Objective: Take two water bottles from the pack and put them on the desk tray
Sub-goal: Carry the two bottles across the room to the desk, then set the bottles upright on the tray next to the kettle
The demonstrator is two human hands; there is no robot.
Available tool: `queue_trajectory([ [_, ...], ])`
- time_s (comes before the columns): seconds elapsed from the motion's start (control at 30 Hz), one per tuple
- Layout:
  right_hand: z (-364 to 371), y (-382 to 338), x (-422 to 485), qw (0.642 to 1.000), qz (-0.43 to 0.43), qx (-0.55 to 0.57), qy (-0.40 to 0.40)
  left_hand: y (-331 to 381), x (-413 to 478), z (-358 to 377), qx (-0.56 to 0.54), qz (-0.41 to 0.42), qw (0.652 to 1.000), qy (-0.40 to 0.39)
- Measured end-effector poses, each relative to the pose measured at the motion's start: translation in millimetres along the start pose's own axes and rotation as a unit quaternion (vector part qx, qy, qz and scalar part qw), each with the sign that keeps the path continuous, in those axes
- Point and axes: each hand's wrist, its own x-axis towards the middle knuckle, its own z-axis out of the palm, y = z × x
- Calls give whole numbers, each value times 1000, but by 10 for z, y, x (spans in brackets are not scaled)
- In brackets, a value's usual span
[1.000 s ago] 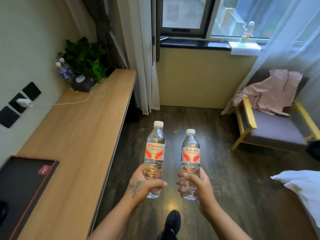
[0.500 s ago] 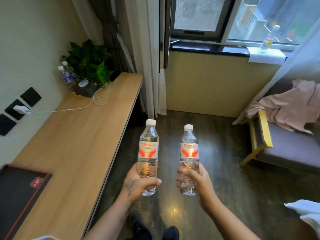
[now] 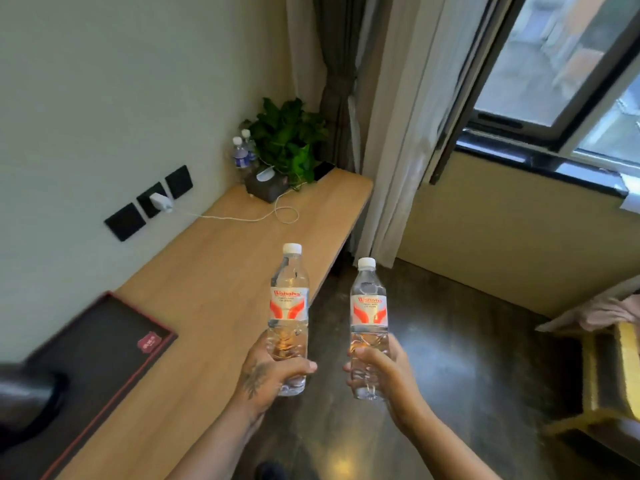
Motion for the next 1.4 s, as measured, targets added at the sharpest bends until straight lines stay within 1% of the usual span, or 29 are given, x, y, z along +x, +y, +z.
queue_trajectory([
  [0.13,726,-65,269,997,3,-33,-71,81,7,-671,-29,5,998,58],
  [0.27,1432,-39,453,987,15,-61,-151,74,-122,-1272,-60,7,989,137],
  [0.33,1786,0,513,978,32,-61,-197,37,-220,-1562,-81,2,982,174],
  [0.47,2377,80,582,958,54,-83,-269,-58,-455,-1988,-143,1,966,214],
  [0.57,2774,107,601,936,61,-111,-328,-149,-623,-2238,-192,-3,951,240],
  [0.63,3002,108,602,921,61,-127,-363,-204,-700,-2357,-205,3,941,269],
  [0.77,3392,109,612,896,68,-143,-416,-276,-817,-2485,-204,3,913,353],
  [0.93,3670,87,784,864,76,-161,-471,-242,-756,-2506,-211,13,891,403],
  [1.03,3775,25,963,849,90,-166,-494,-165,-648,-2431,-226,7,867,445],
  [1.13,3861,-19,1171,837,90,-163,-514,-131,-512,-2372,-241,7,854,460],
  [1.27,3911,-54,1441,830,117,-151,-525,-89,-298,-2237,-261,27,834,485],
  [1.33,3935,-65,1570,824,129,-149,-531,-56,-192,-2191,-266,19,820,507],
  [1.4,3949,-36,1690,820,135,-161,-533,-56,-109,-2154,-266,11,815,514],
])
